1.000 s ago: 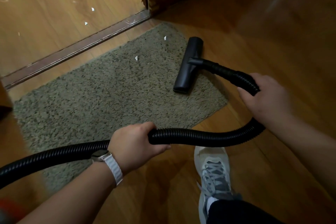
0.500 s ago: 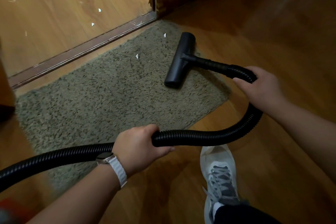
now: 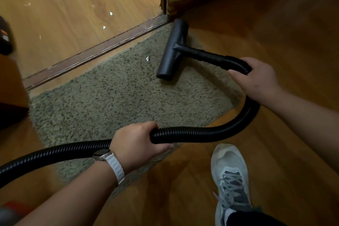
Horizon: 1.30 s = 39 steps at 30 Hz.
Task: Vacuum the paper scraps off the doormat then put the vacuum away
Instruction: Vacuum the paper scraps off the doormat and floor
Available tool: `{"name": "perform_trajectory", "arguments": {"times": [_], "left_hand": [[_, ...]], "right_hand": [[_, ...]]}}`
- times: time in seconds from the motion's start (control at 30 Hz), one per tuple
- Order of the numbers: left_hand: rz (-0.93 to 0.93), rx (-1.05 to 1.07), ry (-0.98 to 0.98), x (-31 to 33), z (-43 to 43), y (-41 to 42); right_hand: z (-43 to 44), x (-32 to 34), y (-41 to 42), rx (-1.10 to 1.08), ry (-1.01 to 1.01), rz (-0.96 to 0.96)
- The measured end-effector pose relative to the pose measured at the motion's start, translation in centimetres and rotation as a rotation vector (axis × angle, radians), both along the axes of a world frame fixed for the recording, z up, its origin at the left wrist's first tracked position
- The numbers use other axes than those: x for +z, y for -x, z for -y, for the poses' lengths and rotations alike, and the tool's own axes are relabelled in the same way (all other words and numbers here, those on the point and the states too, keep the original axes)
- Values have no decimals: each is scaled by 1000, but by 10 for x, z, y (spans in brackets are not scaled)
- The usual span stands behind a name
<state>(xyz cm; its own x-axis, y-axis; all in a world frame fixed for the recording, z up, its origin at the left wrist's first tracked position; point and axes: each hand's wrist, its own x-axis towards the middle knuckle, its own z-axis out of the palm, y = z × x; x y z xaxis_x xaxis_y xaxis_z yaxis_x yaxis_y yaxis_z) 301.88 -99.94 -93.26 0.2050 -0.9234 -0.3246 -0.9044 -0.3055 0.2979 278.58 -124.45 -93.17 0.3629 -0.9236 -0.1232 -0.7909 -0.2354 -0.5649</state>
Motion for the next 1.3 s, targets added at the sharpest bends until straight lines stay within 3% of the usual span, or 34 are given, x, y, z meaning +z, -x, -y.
{"name": "perform_trajectory", "arguments": {"times": [0.13,0.33,0.6,1.0,1.3], "left_hand": [[20,23,-44,-3,-13,-11],[18,78,-47,-3,-28,-24],[27,75,-63,-1,-28,-24],[29,16,-17,-3,-24,-20],[38,72,65,0,-18,-28]], "right_hand": [[7,3,-48,175,36,-67],[7,9,-103,275,35,-142],[5,6,-83,193,33,-270],[-6,6,-18,153,4,-227],[8,15,-41,82,77,-159]]}}
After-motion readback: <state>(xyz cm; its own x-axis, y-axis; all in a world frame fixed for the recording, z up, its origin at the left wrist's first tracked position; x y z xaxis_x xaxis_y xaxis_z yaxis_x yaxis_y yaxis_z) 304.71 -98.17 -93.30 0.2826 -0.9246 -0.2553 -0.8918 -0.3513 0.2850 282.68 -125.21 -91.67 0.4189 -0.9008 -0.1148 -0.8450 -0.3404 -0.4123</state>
